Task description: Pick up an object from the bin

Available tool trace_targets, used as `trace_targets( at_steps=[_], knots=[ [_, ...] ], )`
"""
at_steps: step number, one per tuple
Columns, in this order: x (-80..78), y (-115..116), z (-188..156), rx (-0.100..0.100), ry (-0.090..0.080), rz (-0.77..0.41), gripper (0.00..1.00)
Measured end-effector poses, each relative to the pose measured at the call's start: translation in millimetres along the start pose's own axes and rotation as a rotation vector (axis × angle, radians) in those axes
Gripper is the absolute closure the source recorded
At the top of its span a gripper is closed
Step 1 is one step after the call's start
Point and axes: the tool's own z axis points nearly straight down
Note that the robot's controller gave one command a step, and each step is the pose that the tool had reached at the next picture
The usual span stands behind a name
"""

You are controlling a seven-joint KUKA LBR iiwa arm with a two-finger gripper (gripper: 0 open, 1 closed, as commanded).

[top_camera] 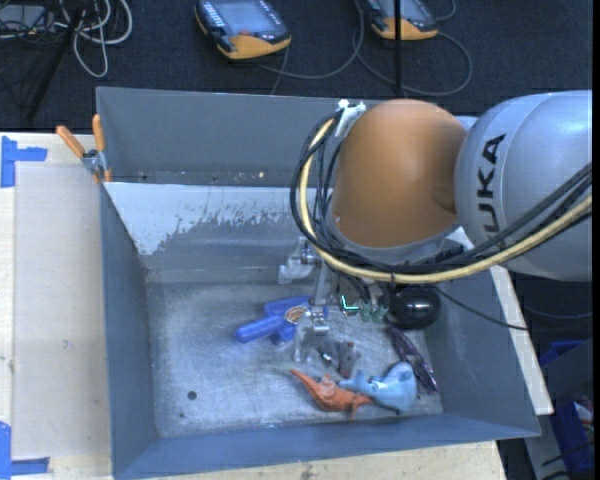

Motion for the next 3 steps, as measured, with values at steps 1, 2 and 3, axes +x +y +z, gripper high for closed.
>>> trace_targets(
  at_steps=[1, 2, 3],
  knots=[
    [-1.5, -0.6, -4.1, -0.001, -0.008, 0.003, 0.0],
    [-7.7, -7.9, 36.8, -0.002, -0.015, -0.05, 0.0],
    [-5.0, -5.7, 106.1, -0.001, -0.011, -0.045, 0.0]
  ],
)
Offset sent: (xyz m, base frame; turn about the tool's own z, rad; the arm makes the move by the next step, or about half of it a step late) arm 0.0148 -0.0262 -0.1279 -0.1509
